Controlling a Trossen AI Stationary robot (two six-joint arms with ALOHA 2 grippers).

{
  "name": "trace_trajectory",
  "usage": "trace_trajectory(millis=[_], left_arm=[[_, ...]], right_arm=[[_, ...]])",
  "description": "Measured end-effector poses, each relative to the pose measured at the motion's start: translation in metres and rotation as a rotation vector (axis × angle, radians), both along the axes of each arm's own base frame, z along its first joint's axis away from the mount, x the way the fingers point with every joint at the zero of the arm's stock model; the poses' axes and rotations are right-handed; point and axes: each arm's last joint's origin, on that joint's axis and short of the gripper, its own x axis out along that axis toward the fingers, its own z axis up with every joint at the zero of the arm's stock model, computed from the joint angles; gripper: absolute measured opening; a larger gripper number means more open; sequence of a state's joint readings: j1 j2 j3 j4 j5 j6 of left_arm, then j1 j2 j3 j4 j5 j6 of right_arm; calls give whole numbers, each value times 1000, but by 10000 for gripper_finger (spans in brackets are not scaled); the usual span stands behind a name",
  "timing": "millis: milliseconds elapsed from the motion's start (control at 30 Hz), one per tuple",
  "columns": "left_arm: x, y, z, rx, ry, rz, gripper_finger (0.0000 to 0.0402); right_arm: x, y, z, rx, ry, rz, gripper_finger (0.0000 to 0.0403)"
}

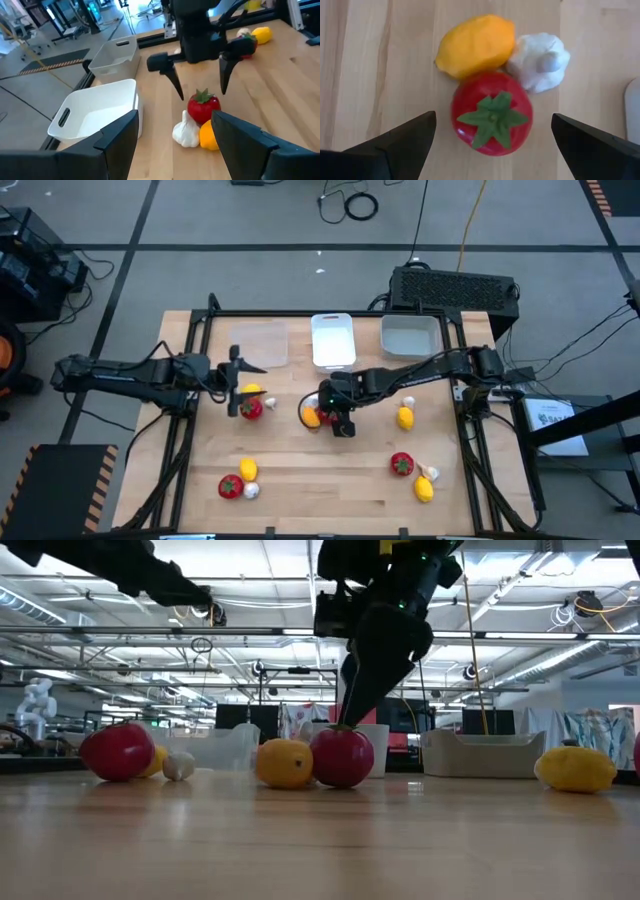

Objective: Sort produce into baskets
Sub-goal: Put the red tomato into the gray bin

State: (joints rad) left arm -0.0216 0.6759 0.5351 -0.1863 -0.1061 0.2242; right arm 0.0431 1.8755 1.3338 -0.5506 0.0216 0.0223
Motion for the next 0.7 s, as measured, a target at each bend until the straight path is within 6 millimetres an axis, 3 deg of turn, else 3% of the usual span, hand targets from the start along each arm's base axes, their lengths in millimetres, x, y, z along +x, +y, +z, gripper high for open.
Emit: trace_trajectory(millis=[233, 700], left_arm=[[6, 1, -4, 1, 28, 21, 256], [11, 3, -8, 32, 44, 110, 256]], right_arm=[[6, 2, -19, 15, 38, -41, 386], [15, 2, -31, 30, 0, -62, 386]])
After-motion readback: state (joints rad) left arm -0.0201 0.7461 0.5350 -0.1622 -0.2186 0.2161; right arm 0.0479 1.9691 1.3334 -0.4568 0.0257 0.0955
